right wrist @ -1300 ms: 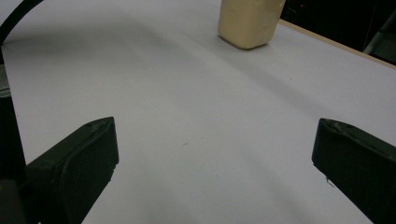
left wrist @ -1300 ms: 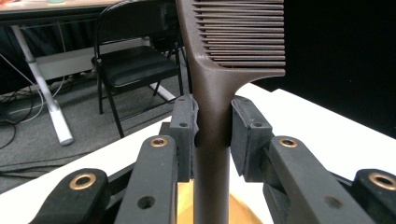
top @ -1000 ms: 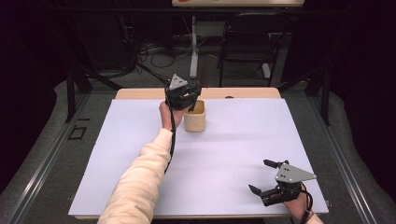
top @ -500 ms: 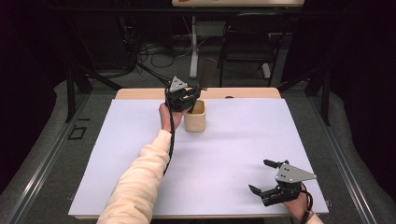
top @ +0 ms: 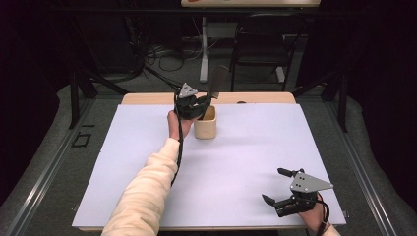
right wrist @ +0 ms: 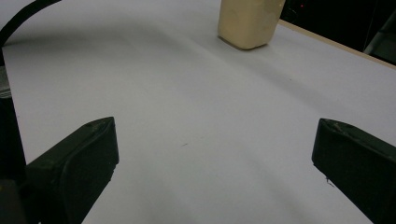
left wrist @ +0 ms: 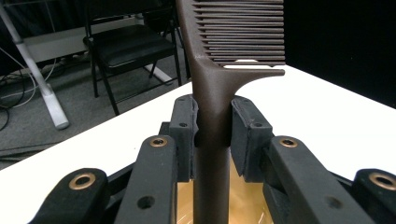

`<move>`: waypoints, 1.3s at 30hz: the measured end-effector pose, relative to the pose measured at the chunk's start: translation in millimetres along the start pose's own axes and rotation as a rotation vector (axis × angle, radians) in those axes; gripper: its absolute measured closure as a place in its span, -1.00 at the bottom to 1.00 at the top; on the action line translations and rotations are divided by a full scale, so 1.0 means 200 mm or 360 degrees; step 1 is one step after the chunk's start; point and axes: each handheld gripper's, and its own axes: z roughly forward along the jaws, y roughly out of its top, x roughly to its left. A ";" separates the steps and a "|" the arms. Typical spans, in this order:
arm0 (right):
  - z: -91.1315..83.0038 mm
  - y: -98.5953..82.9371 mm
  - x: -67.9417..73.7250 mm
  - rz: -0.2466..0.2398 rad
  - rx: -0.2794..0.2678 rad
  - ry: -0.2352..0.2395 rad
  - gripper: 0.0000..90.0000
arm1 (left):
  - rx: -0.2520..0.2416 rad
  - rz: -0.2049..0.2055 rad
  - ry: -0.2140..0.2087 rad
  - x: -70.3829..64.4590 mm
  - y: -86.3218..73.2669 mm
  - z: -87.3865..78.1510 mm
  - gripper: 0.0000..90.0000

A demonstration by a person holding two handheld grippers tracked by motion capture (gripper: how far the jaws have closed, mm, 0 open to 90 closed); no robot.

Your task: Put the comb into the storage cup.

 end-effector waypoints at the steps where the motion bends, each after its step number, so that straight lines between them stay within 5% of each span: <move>1: 0.00 0.00 0.00 0.0000 -0.0002 0.0000 -1.00 | 0.0001 0.0000 -0.0001 0.00 0.00 0.00 0.60; 39: 0.00 0.00 0.00 -0.0006 0.0005 -0.0001 -1.00 | 0.0146 0.0047 0.0013 0.00 -0.07 0.04 0.59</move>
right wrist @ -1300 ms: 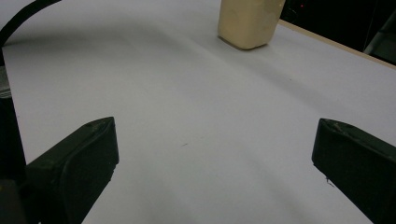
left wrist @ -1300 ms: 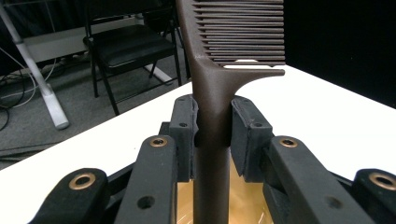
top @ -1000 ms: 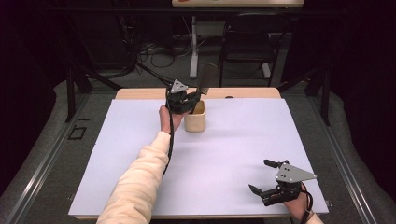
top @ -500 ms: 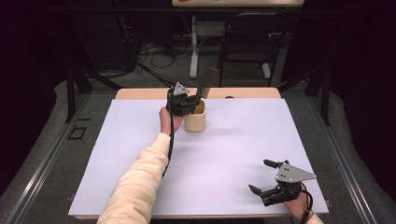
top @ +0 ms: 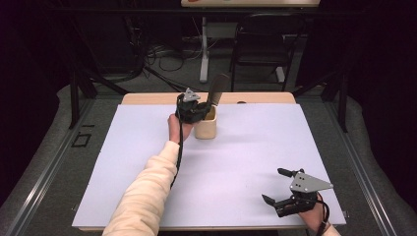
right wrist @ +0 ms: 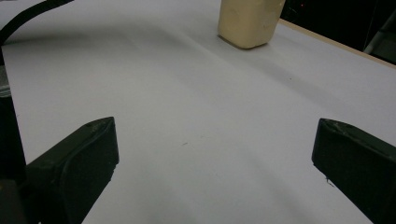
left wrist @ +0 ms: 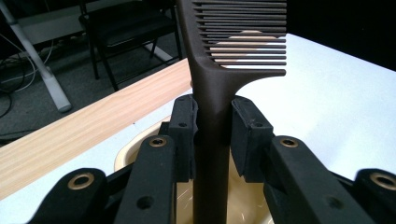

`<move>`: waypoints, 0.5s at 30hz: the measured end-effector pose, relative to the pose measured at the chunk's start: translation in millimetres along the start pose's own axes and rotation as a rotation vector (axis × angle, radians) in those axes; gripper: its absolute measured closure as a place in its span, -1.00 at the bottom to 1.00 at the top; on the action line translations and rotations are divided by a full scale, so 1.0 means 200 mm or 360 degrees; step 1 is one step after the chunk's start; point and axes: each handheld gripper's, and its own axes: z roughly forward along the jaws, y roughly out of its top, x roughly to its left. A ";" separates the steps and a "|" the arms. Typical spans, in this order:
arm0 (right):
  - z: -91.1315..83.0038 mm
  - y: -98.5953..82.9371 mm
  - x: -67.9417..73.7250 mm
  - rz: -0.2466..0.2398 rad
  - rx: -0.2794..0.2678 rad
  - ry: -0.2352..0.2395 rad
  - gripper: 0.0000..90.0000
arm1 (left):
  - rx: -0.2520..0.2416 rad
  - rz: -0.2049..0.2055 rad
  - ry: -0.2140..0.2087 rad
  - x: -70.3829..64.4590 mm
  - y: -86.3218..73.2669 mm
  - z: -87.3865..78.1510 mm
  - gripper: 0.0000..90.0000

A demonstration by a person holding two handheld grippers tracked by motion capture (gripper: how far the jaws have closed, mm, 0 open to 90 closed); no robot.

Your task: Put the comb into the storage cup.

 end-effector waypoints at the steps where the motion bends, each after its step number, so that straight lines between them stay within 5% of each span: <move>1: 0.00 0.00 0.00 -0.0001 0.0000 -0.0001 -1.00 | 0.0002 -0.0002 0.0001 0.00 0.00 0.00 0.59; 15: 0.00 0.00 0.00 0.0010 -0.0005 0.0003 -1.00 | 0.0084 0.0066 0.0017 -0.03 0.00 0.02 0.59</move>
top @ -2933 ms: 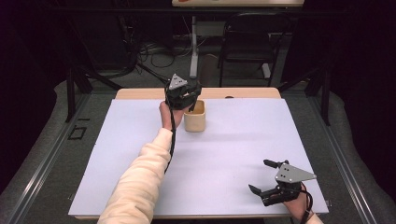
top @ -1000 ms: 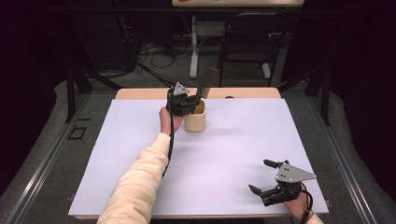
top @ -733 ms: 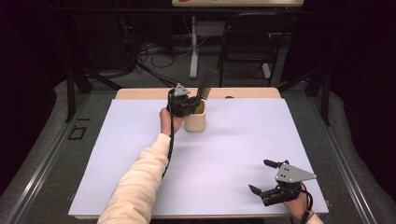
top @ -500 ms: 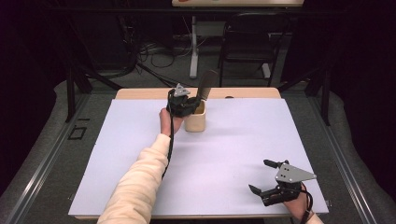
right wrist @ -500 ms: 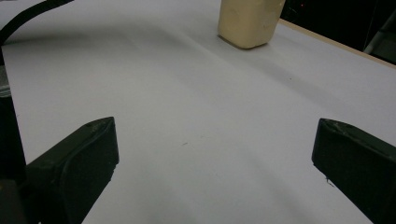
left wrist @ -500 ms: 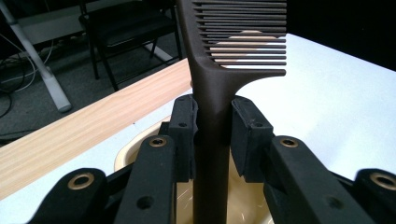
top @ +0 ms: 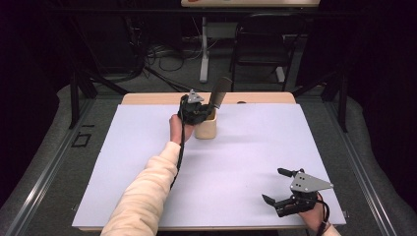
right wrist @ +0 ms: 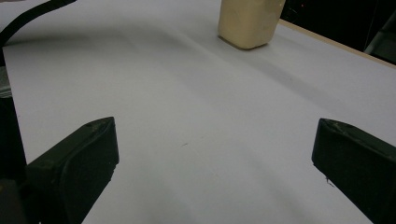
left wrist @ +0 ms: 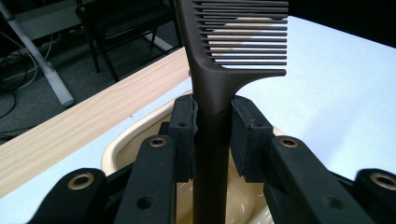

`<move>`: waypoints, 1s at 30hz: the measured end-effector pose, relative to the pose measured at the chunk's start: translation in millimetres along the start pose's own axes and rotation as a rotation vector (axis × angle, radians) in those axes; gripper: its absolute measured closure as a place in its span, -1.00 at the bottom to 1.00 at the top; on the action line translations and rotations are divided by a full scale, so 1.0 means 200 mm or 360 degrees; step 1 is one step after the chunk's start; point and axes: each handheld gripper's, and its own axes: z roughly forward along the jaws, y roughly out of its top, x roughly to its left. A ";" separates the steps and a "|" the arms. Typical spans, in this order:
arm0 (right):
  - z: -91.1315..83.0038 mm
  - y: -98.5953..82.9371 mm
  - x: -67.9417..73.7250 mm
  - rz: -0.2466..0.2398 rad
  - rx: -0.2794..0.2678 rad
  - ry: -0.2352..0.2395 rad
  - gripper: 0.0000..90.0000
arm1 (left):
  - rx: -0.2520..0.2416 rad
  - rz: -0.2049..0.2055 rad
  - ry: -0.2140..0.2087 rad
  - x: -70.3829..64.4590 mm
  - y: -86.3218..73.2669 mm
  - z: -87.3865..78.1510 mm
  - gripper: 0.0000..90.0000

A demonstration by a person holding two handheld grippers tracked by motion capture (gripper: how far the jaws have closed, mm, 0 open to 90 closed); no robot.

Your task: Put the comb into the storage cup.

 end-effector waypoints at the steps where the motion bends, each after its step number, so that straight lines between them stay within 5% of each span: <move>1: 0.00 0.00 0.00 -0.0004 -0.0004 -0.0001 -1.00 | 0.0008 -0.0005 0.0002 0.00 0.00 0.00 0.59; 16: 0.00 0.00 0.00 -0.0008 -0.0001 -0.0001 -1.00 | 0.0063 0.0004 -0.0021 -0.01 -0.02 0.00 0.55; 24: 0.01 0.01 0.00 -0.0013 -0.0003 0.0004 -1.00 | 0.0012 0.0007 -0.0002 -0.03 0.00 -0.08 -0.13; 30: 0.01 0.01 0.00 -0.0015 0.0004 0.0001 -1.00 | 0.0030 0.0002 -0.0036 -0.05 0.03 -0.15 -0.47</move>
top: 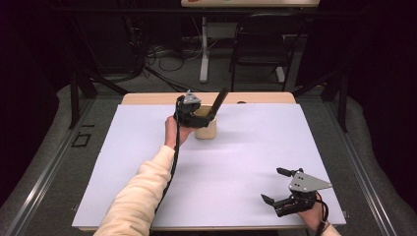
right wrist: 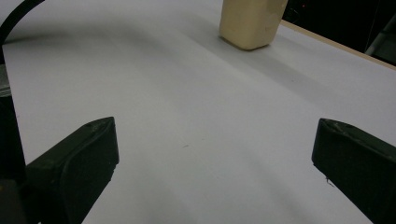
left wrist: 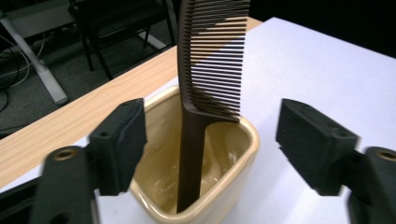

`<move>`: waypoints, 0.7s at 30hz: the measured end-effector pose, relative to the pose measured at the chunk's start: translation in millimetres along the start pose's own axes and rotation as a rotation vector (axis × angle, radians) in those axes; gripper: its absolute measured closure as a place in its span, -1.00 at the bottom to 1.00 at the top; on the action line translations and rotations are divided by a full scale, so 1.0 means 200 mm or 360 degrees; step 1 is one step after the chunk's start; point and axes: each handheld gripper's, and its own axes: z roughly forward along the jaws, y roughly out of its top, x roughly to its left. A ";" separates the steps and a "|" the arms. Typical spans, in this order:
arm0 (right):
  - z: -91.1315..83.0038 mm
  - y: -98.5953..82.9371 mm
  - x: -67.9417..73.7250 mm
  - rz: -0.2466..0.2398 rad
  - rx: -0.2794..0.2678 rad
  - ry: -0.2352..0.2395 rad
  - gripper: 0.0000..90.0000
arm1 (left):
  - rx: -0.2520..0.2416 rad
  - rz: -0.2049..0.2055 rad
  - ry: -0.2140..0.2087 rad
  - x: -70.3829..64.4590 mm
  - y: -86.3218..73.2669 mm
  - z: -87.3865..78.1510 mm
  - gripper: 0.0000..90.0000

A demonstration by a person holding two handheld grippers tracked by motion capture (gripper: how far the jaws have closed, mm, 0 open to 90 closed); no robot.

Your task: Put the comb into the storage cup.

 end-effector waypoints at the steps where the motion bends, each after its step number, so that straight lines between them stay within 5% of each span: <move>1: 0.00 0.00 0.00 0.0001 -0.0002 0.0000 -1.00 | 0.0009 0.0008 -0.0002 0.00 0.00 -0.01 -0.50; 13: 0.00 0.00 0.00 -0.0001 -0.0002 0.0002 -1.00 | 0.0111 0.0050 -0.0070 -0.01 0.03 -0.11 -1.00; 21: -0.01 0.00 0.01 0.0004 0.0001 -0.0002 -1.00 | 0.0161 0.0112 -0.0073 -0.04 0.01 -0.21 -1.00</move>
